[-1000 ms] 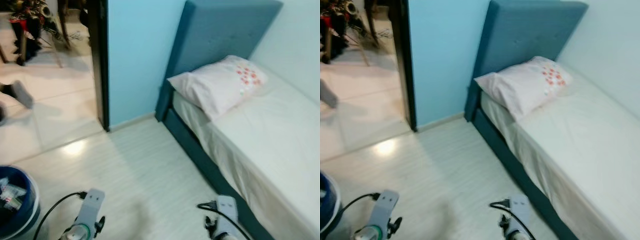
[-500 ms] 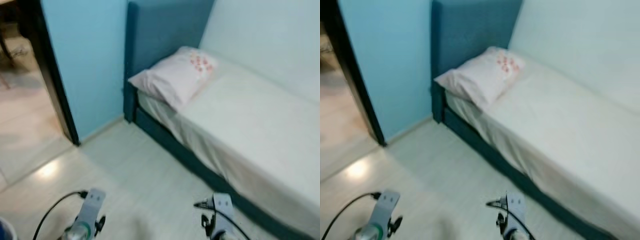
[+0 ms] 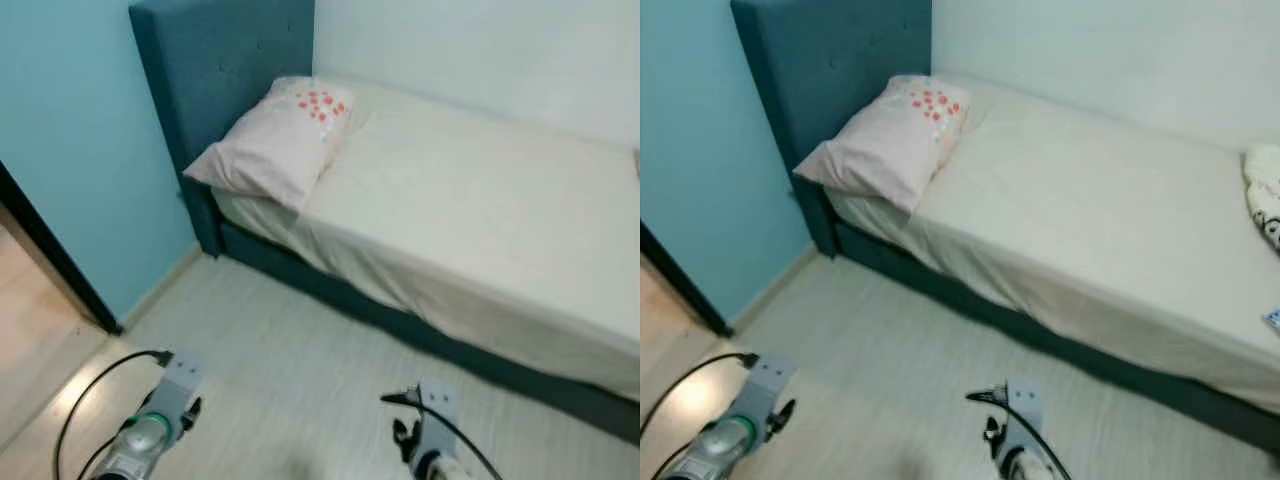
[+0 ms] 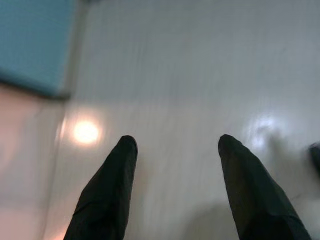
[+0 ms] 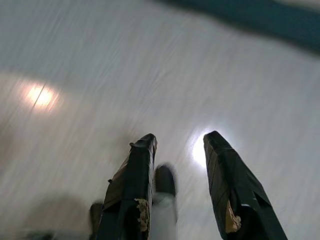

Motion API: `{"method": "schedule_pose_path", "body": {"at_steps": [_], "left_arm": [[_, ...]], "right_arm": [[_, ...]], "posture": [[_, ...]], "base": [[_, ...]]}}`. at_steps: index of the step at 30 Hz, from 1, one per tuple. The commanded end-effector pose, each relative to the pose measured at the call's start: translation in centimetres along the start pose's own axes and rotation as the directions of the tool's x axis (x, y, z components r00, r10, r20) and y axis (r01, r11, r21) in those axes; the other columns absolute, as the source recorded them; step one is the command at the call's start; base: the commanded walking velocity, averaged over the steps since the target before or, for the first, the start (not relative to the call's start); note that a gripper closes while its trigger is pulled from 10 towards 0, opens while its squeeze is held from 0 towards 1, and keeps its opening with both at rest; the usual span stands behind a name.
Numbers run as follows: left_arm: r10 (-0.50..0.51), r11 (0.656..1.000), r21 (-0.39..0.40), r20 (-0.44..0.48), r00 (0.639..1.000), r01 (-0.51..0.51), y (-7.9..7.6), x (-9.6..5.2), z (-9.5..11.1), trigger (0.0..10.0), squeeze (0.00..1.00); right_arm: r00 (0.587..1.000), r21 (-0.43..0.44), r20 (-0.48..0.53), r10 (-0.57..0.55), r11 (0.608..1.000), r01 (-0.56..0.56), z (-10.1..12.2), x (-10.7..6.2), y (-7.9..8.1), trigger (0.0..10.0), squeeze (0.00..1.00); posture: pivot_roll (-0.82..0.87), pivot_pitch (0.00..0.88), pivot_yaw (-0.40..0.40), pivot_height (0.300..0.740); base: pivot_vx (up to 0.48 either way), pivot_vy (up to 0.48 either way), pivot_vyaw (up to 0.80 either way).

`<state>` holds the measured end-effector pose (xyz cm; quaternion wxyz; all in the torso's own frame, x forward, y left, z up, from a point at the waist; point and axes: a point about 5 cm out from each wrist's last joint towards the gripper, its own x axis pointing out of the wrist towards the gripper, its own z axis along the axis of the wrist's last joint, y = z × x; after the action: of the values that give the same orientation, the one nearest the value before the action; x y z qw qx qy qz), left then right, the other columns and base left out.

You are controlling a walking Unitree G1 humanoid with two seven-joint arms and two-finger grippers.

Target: Clean up the room

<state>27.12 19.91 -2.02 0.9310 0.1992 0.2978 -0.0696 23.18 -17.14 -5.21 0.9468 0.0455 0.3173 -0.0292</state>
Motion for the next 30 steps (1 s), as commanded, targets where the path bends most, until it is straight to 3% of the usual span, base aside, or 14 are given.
{"method": "schedule_pose_path", "body": {"at_steps": [1,5,8,11,15,19,20,23,27,29,30], "left_arm": [[0.003,1.000,-0.019,-0.071,0.997,-0.004,-0.1,-0.6,-2.1,10.0,0.00],[0.058,0.996,-0.071,-0.059,0.997,-0.062,0.8,-0.3,-1.3,10.0,0.00],[0.122,0.979,-0.156,-0.063,0.990,-0.131,2.1,-0.3,-1.1,10.0,0.00],[0.112,0.980,-0.160,-0.060,0.992,-0.120,1.8,-0.3,-1.1,10.0,0.00],[0.082,0.990,-0.109,-0.066,0.994,-0.089,0.8,-0.4,-1.6,10.0,0.00],[0.101,0.982,-0.155,-0.060,0.993,-0.110,0.7,-0.3,-1.4,10.0,0.00],[0.120,0.975,-0.183,-0.065,0.991,-0.130,0.8,-0.3,-1.5,10.0,0.00],[0.205,0.944,-0.250,-0.066,0.977,-0.215,2.4,-0.4,-1.2,10.0,0.00],[0.204,0.948,-0.242,-0.047,0.978,-0.209,3.1,-0.5,-1.1,10.0,0.00],[0.176,0.966,-0.184,-0.037,0.984,-0.180,2.6,-0.4,-1.1,10.0,0.00],[0.181,0.963,-0.198,-0.029,0.983,-0.183,2.5,-0.4,-0.8,10.0,0.00]], "right_arm": [[1.000,0.004,-0.019,0.003,1.000,-0.003,-0.5,-0.1,0.2,10.0,0.00],[0.999,-0.035,-0.013,0.032,0.999,-0.033,0.0,0.1,0.3,10.0,0.00],[0.998,-0.075,-0.004,0.062,0.995,-0.062,0.4,0.2,0.5,10.0,0.00],[0.997,-0.112,0.003,0.075,0.991,-0.074,0.8,0.3,0.5,10.0,0.00],[0.997,-0.084,0.038,0.072,0.994,-0.069,1.5,0.4,0.2,10.0,0.00],[0.995,-0.061,0.060,0.075,0.996,-0.072,2.4,0.7,0.1,10.0,0.00],[0.994,-0.089,0.058,0.091,0.992,-0.085,2.4,0.7,0.4,10.0,0.00],[0.990,-0.117,0.056,0.127,0.986,-0.119,2.5,0.8,1.2,10.0,0.00],[0.986,-0.144,0.079,0.144,0.981,-0.132,3.1,0.9,1.5,10.0,0.00],[0.988,-0.100,0.106,0.114,0.990,-0.103,3.6,1.0,1.1,10.0,0.00],[0.988,-0.089,0.114,0.107,0.991,-0.097,3.7,1.0,1.0,10.0,0.00]], "posture": [[0.08,0.018,0.048,0.720],[0.11,0.017,0.005,0.720],[0.11,0.018,-0.007,0.720],[0.09,0.011,-0.003,0.720],[0.08,0.028,-0.012,0.720],[0.08,0.025,-0.022,0.720],[0.10,0.016,-0.034,0.720],[0.11,0.003,-0.040,0.720],[0.09,0.005,-0.023,0.720],[0.10,0.037,-0.024,0.720],[0.10,0.036,-0.027,0.720]], "base": [[0.000,0.000,-0.80],[0.000,0.000,-0.80],[0.000,0.000,-0.80],[0.000,0.000,-0.80],[0.000,0.000,-0.80],[0.000,0.000,-0.80],[0.000,0.000,-0.80],[0.000,0.000,-0.80],[0.000,0.000,-0.80],[0.000,0.000,-0.80],[0.000,0.000,-0.80]]}}
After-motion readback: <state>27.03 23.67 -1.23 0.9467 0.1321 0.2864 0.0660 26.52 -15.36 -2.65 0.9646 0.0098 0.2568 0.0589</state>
